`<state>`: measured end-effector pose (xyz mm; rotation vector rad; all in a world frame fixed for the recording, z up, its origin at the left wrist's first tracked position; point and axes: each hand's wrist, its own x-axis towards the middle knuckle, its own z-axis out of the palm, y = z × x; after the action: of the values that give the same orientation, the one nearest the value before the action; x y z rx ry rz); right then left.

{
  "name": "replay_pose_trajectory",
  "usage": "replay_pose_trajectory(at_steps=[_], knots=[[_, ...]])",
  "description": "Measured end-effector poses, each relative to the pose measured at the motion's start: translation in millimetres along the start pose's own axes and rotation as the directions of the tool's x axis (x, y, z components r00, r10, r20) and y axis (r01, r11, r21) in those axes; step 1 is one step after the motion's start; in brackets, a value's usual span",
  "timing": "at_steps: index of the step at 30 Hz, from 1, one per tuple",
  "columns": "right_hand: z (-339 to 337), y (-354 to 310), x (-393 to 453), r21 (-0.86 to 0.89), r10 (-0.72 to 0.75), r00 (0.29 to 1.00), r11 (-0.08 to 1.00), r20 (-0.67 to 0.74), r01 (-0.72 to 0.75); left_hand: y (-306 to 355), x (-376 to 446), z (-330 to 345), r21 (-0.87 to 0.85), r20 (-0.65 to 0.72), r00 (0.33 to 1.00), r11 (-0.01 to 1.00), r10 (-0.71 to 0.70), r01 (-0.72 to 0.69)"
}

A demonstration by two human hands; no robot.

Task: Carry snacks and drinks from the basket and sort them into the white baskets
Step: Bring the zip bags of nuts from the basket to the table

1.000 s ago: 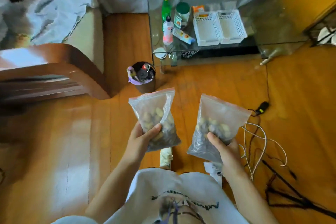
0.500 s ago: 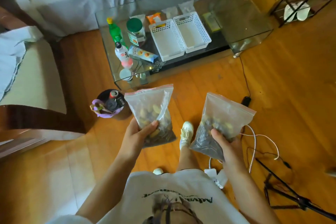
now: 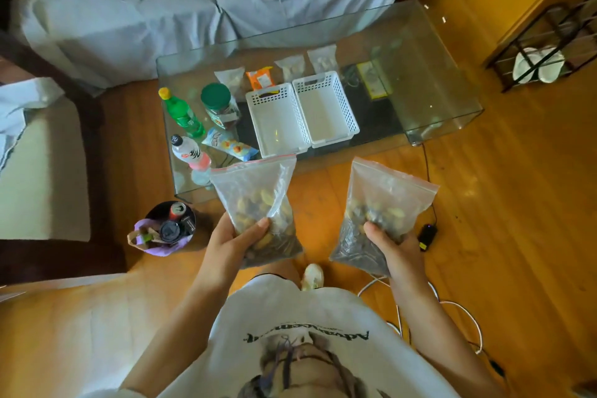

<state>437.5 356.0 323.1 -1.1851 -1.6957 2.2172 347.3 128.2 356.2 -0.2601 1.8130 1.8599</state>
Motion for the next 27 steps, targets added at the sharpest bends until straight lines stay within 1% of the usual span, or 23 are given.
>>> replay_pose_trajectory(at_steps=[4, 7, 11, 15, 19, 21, 24, 26, 27], knots=[[11, -21, 37, -0.030, 0.015, 0.999, 0.999, 0.033, -0.014, 9, 42, 9, -0.023, -0.047, 0.999, 1.000, -0.018, 0.017], [24, -38, 75, -0.045, 0.005, 1.000, 0.999, 0.022, -0.004, 23, 83, 18, -0.014, -0.034, 0.999, 1.000, -0.017, 0.017], [45, -71, 138, -0.051, -0.022, 0.998, 0.998, 0.060, 0.025, 48, 148, 32, -0.045, -0.016, 1.000, 0.999, -0.022, 0.021], [70, -110, 203, -0.059, -0.036, 0.999, 0.998, 0.033, 0.038, 84, 217, 45, -0.067, -0.023, 0.999, 0.997, -0.042, 0.040], [93, -134, 260, -0.023, -0.042, 0.999, 0.999, 0.014, 0.042, 113, 277, 56, -0.030, -0.023, 0.998, 0.997, -0.065, 0.064], [102, -139, 287, -0.011, -0.033, 0.999, 0.999, -0.011, 0.033, 120, 306, 64, -0.025, -0.015, 0.996, 0.996, -0.088, 0.088], [114, -137, 328, -0.050, 0.000, 0.997, 0.999, -0.077, -0.004, 120, 347, 78, -0.003, -0.009, 0.993, 0.993, -0.117, 0.117], [121, -127, 359, -0.093, 0.026, 0.989, 0.995, -0.146, -0.040, 108, 376, 88, 0.022, -0.048, 0.991, 0.992, -0.123, 0.124], [124, -119, 374, -0.110, 0.061, 0.982, 0.991, -0.179, -0.082, 102, 390, 94, 0.009, -0.069, 0.989, 0.992, -0.127, 0.128]])
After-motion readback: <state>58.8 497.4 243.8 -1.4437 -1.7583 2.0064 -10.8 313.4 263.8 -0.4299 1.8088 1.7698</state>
